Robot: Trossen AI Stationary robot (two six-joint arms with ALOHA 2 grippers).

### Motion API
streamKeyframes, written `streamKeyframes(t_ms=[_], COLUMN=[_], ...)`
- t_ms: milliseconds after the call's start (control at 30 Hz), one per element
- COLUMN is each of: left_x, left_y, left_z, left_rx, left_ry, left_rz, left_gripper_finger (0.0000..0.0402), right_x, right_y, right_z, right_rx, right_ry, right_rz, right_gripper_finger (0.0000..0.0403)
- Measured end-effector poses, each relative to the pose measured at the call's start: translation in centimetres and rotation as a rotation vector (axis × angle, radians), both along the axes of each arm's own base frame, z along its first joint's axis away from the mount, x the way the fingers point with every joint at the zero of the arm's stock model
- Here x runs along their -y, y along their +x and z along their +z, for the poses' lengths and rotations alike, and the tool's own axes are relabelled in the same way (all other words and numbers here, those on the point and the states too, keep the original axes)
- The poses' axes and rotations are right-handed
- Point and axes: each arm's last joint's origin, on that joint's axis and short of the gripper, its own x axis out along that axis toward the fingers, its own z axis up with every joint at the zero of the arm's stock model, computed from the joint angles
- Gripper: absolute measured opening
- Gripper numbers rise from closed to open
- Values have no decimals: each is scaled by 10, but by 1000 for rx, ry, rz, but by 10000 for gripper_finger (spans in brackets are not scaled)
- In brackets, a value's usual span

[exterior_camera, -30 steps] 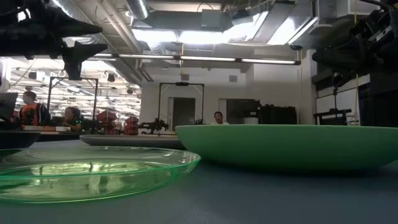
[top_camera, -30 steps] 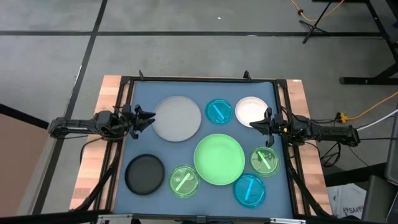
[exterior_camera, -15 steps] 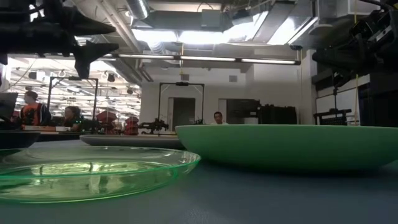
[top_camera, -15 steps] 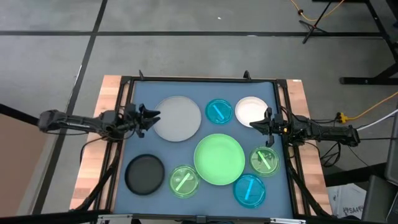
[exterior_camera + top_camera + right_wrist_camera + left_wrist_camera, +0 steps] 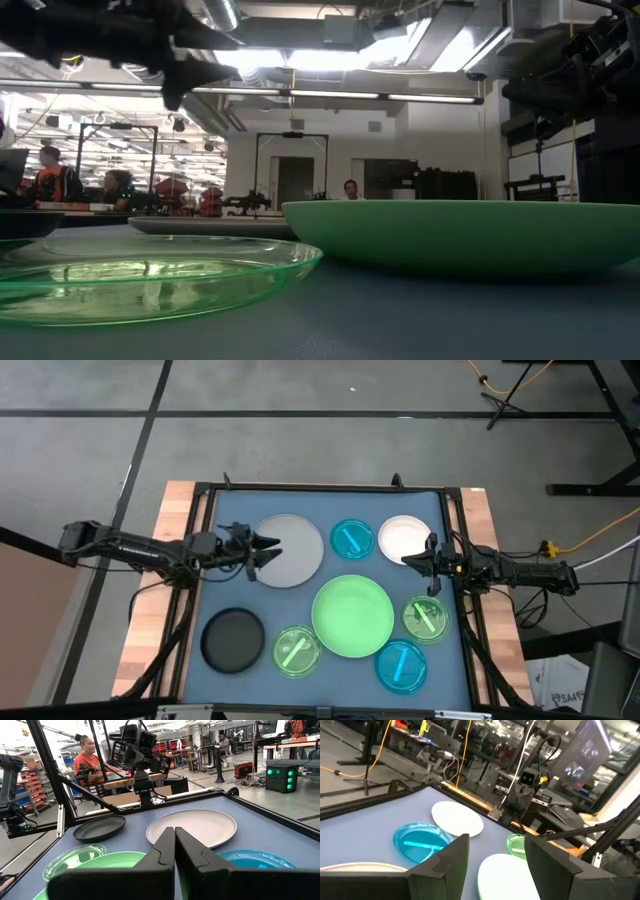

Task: Stack plastic plates
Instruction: Stack the green plate on top of the gray plate

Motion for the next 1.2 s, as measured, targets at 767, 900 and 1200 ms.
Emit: streamKeyframes(t_ms=[767,900,1200], left_x=[1,3,9], left_y=[138,158,182], left_z=[38,28,-13], left_rx=[-331,-400,-540], left_ry=[198,198,193], left_rz=[-46,-59,-85], left_gripper_finger=[185,185,185], right_x=[0,0,0], right_y=[0,0,0], right_z=[0,0,0], right_rx=[0,0,-1], right_ry=[0,0,0], right_rz=[0,0,0], right_gripper_finger=[0,0,0])
